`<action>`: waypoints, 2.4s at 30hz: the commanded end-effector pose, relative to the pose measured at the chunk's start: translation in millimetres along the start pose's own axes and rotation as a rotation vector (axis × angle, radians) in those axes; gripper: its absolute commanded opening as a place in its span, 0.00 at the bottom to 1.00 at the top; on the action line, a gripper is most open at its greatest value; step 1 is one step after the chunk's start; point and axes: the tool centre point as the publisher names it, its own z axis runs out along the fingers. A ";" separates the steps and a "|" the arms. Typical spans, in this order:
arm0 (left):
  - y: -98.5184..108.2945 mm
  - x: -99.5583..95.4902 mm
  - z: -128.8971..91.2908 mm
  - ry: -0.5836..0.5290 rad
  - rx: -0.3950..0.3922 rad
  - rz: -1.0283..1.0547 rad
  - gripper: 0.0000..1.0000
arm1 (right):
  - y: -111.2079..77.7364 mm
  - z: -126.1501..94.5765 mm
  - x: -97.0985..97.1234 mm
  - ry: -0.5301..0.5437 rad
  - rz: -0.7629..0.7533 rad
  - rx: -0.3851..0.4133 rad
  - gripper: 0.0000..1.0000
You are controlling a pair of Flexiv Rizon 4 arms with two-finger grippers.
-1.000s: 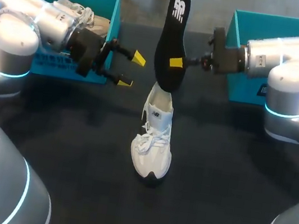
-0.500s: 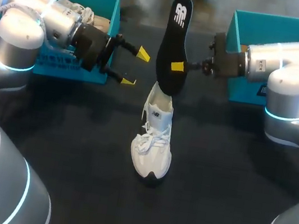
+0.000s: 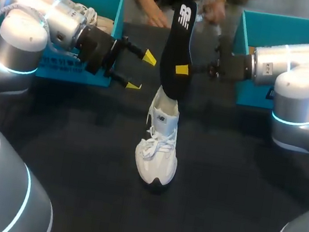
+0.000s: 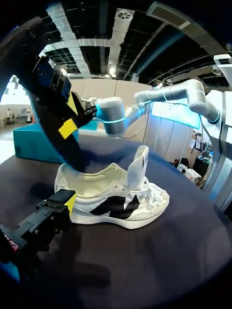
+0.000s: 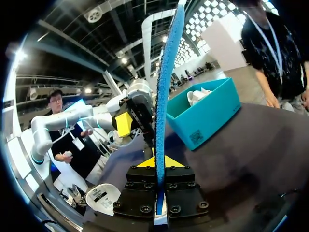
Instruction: Take the shoe out of the shoebox, open the shoe tongue, remove and reinsert the insole, then place the shoe into the shoebox
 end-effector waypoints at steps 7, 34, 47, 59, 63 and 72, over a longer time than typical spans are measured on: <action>-0.1 0.0 0.6 0.002 -0.001 0.001 1.00 | -1.3 1.2 1.5 -0.005 0.000 -0.002 0.00; -15.3 2.4 11.8 0.048 0.043 0.032 1.00 | -22.5 25.0 1.4 -0.018 0.011 0.000 0.00; -18.6 10.3 16.1 0.054 0.044 0.009 1.00 | -35.6 28.7 -1.5 -0.035 -0.026 0.003 0.00; -7.2 12.1 11.9 0.059 0.004 0.033 1.00 | -49.3 33.7 -3.3 -0.045 -0.048 0.022 0.00; -0.8 9.6 12.6 0.083 0.028 0.037 1.00 | -50.7 32.6 -2.9 -0.048 -0.042 0.025 0.00; 7.5 3.0 11.4 0.126 0.069 0.057 1.00 | -55.7 31.5 -1.2 -0.051 -0.035 0.032 0.00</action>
